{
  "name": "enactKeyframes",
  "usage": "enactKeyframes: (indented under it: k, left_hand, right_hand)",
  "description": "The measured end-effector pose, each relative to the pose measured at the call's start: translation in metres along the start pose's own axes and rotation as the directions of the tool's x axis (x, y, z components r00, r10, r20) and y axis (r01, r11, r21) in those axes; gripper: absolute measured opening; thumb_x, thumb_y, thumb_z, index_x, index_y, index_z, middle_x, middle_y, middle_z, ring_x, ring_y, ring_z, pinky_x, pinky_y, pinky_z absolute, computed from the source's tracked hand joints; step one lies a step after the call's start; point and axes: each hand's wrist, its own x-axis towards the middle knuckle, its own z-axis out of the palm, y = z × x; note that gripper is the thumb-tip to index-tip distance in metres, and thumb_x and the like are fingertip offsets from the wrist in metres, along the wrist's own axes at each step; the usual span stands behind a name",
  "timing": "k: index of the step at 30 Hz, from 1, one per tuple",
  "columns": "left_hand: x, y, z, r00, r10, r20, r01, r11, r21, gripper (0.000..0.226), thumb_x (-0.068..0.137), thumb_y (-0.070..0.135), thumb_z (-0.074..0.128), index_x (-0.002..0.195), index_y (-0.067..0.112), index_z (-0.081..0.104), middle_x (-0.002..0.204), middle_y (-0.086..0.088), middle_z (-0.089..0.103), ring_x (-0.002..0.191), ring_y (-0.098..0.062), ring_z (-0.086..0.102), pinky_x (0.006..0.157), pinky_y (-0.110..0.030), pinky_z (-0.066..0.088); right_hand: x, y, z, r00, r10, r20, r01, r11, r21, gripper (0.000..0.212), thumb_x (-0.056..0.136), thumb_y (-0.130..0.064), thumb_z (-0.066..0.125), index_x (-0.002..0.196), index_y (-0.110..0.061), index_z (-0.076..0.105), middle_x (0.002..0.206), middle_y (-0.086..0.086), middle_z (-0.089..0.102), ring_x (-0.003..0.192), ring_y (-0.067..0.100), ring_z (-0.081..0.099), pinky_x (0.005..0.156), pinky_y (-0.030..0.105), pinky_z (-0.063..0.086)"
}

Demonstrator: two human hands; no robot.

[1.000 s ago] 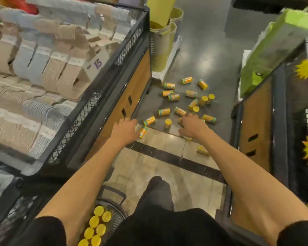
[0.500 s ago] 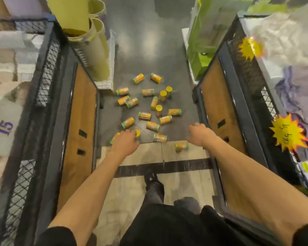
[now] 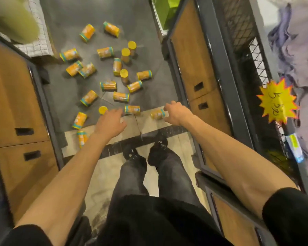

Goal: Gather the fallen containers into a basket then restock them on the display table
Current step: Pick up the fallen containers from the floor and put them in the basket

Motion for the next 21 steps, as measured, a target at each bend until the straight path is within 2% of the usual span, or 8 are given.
enactKeyframes:
  k: [5, 8, 11, 18, 21]
  left_hand:
    - [0.084, -0.006, 0.046, 0.999, 0.041, 0.015, -0.042, 0.998, 0.046, 0.038, 0.091, 0.034, 0.055, 0.122, 0.012, 0.055, 0.12, -0.014, 0.059, 0.112, -0.035, 0.055, 0.085, -0.046, 0.05]
    - [0.144, -0.01, 0.085, 0.997, 0.066, 0.051, -0.071, 0.993, 0.092, 0.035, 0.093, 0.034, 0.054, 0.119, 0.01, 0.054, 0.117, -0.016, 0.058, 0.11, -0.038, 0.054, 0.082, -0.047, 0.051]
    - [0.206, -0.016, 0.134, 0.996, 0.068, 0.061, -0.075, 0.99, 0.123, 0.039, 0.093, 0.033, 0.054, 0.124, 0.01, 0.053, 0.12, -0.017, 0.056, 0.112, -0.039, 0.052, 0.083, -0.048, 0.047]
    - [0.323, -0.036, 0.254, 0.986, 0.078, 0.151, -0.106, 0.977, 0.186, 0.044, 0.092, 0.031, 0.057, 0.13, 0.009, 0.051, 0.129, -0.019, 0.053, 0.119, -0.04, 0.048, 0.09, -0.045, 0.043]
    - [0.364, -0.053, 0.301, 0.987, 0.101, 0.125, -0.122, 0.977, 0.172, 0.047, 0.092, 0.032, 0.061, 0.131, 0.01, 0.052, 0.127, -0.021, 0.054, 0.117, -0.041, 0.051, 0.09, -0.046, 0.044]
  right_hand:
    - [0.082, 0.034, 0.038, 0.999, 0.0, -0.039, 0.0, 1.0, 0.0, 0.047, 0.092, -0.032, 0.061, 0.134, -0.013, 0.049, 0.129, 0.013, 0.05, 0.119, 0.033, 0.048, 0.093, 0.044, 0.045]
    - [0.144, 0.06, 0.078, 0.999, 0.045, -0.031, -0.045, 0.999, 0.018, 0.047, 0.092, -0.032, 0.06, 0.133, -0.012, 0.048, 0.129, 0.013, 0.05, 0.12, 0.034, 0.047, 0.093, 0.047, 0.046]
    - [0.208, 0.081, 0.128, 0.998, 0.055, 0.001, -0.055, 0.997, 0.057, 0.048, 0.092, -0.032, 0.062, 0.134, -0.014, 0.049, 0.133, 0.013, 0.051, 0.123, 0.033, 0.046, 0.095, 0.044, 0.044]
    - [0.342, 0.102, 0.237, 1.0, -0.007, -0.012, 0.008, 0.997, 0.071, 0.048, 0.089, -0.032, 0.064, 0.131, -0.015, 0.051, 0.132, 0.014, 0.052, 0.122, 0.033, 0.047, 0.095, 0.041, 0.041]
    - [0.391, 0.106, 0.276, 0.999, -0.033, -0.017, 0.034, 0.998, 0.049, 0.052, 0.087, -0.034, 0.066, 0.133, -0.016, 0.05, 0.132, 0.012, 0.051, 0.12, 0.031, 0.048, 0.095, 0.039, 0.041]
